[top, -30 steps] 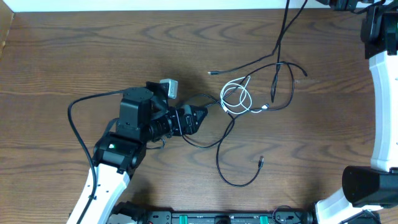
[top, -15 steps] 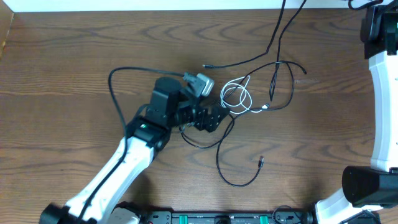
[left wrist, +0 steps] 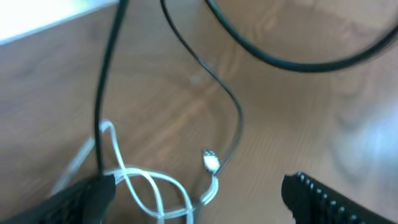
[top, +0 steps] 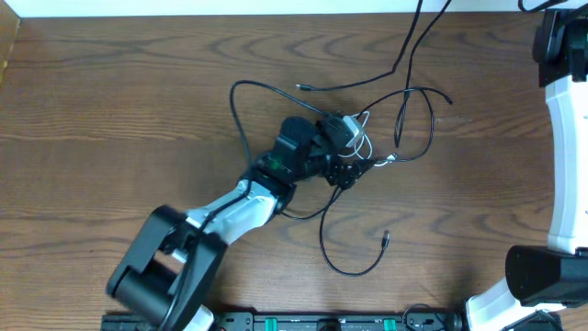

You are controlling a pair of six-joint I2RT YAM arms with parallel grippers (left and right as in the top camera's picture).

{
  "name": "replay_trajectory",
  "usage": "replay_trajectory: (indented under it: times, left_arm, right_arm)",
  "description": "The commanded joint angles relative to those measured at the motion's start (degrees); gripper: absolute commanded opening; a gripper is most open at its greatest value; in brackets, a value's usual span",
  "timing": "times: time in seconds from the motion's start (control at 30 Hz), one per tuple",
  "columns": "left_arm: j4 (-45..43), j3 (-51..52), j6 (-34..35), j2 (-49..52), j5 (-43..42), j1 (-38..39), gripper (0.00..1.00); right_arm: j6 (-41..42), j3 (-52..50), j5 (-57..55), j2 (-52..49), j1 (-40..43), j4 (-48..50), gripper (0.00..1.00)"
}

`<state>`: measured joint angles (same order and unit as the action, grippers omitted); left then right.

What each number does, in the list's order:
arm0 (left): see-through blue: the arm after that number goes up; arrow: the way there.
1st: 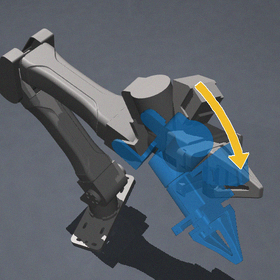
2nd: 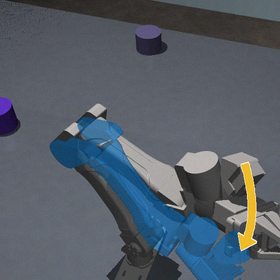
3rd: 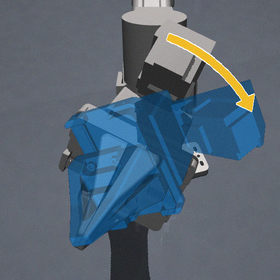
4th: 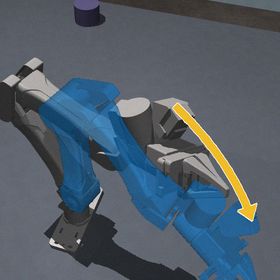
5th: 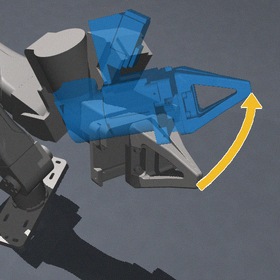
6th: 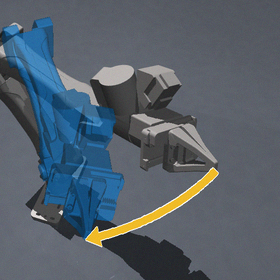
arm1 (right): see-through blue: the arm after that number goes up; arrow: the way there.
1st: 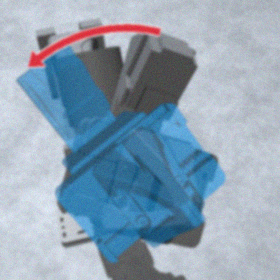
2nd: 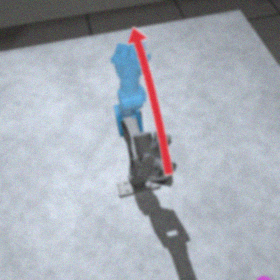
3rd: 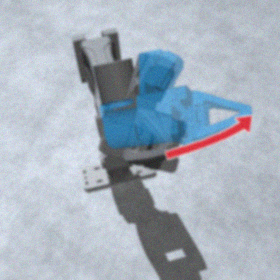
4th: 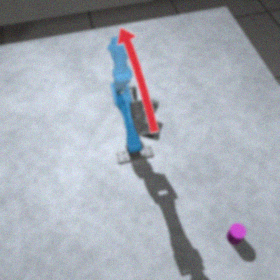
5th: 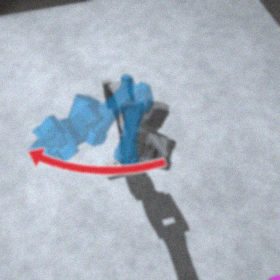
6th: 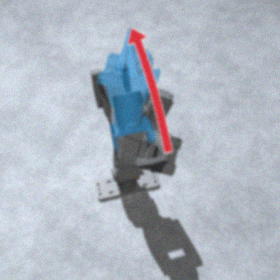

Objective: Untangle cables

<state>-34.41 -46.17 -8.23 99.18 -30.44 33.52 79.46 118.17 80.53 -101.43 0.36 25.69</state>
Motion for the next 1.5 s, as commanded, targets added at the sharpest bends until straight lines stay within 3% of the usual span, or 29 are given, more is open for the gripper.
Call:
replay_trajectory:
  times: [0.0, 0.1, 0.27, 0.4, 0.87, 1.23, 1.27, 1.33, 1.4, 1.47]
  left_arm:
    - [-5.38, -0.20, -3.58, 3.21, 4.37, 0.39, 0.90]
    - [-11.85, -0.20, -4.44, 6.23, 5.05, 0.44, 0.90]
    - [-17.79, -0.22, -4.42, 10.16, 13.40, 0.42, 0.90]
    - [-20.87, -0.37, -4.42, 12.07, 13.55, 0.50, 0.90]
    - [-25.51, -1.68, -4.37, 12.31, 13.57, 0.59, 0.90]
    - [-26.36, -2.80, -3.74, 12.31, 12.94, 1.51, 0.87]
    - [-26.38, -2.89, -3.74, 12.31, 12.94, 1.66, 0.85]
    - [-26.38, -2.93, -3.74, 12.31, 12.94, 1.70, 0.63]
    - [-26.36, -2.93, -3.76, 12.31, 12.96, 1.68, 0.12]
    - [-26.29, -2.93, -3.74, 12.31, 12.96, 1.60, 0.08]
  right_arm:
    - [1.60, 0.85, 1.75, 0.07, -0.48, 0.50, 0.01]
    - [2.40, 0.85, 2.45, 0.07, -1.18, 1.03, 0.01]
    - [3.26, 0.85, 4.98, 0.07, -4.35, 3.37, 0.01]
    - [3.28, 0.85, 5.57, 0.07, -6.82, 4.22, 0.01]
    - [8.39, 0.85, 5.55, 0.98, -14.40, 5.25, 0.01]
    - [8.37, 0.85, 5.57, 3.08, -15.10, 7.13, 0.01]
    - [8.37, 0.85, 5.60, 3.08, -15.10, 7.13, 0.01]
    - [8.39, 0.85, 5.60, 3.08, -15.10, 7.10, 0.01]
    - [8.37, 0.85, 5.60, 3.08, -15.08, 7.13, 0.01]
    - [8.37, 0.85, 5.62, 3.08, -15.08, 7.13, 0.01]
